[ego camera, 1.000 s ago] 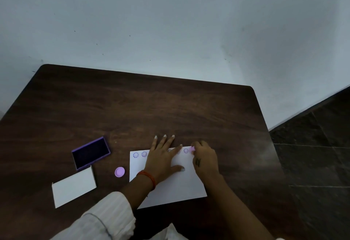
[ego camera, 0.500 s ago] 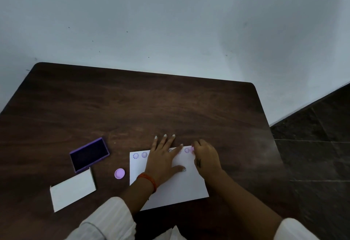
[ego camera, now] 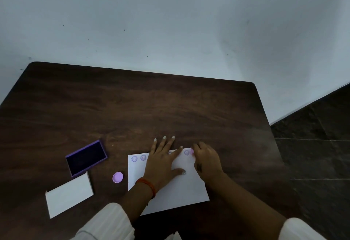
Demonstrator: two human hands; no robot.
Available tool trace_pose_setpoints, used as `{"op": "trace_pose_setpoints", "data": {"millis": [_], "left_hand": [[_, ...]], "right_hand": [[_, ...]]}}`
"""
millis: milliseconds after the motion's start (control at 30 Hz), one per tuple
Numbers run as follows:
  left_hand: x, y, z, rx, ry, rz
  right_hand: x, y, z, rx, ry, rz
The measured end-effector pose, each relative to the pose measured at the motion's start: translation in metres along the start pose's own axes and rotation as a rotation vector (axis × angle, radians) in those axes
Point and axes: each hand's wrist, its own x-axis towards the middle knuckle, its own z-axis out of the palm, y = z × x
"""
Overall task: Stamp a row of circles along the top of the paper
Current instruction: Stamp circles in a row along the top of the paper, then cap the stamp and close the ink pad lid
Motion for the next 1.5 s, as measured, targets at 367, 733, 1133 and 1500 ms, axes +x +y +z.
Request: {"op": "trace_pose_setpoints", "data": {"millis": [367, 733, 1133, 1500], "left_hand": [[-0.005, 0.006, -0.016, 0.039, -0.026, 0.01], [-0.049, 0.0, -0.039, -0.147, 0.201, -0.049], [-0.138, -0.054, -0.029, -0.359, 0.464, -0.438], [-0.128, -0.065, -0.025, -0.34, 0.449, -0.478]], "right_hand": [[-0.018, 0.007, -0.03, 0.772, 0.306, 0.329], [-0.067, -0.008, -0.036, 2.297, 0.113, 0.748], [-0.093, -0.062, 0.007, 2.389, -0.072, 0.759], [-0.088, -0.078, 0.011, 2.334, -0.128, 0.732]]}}
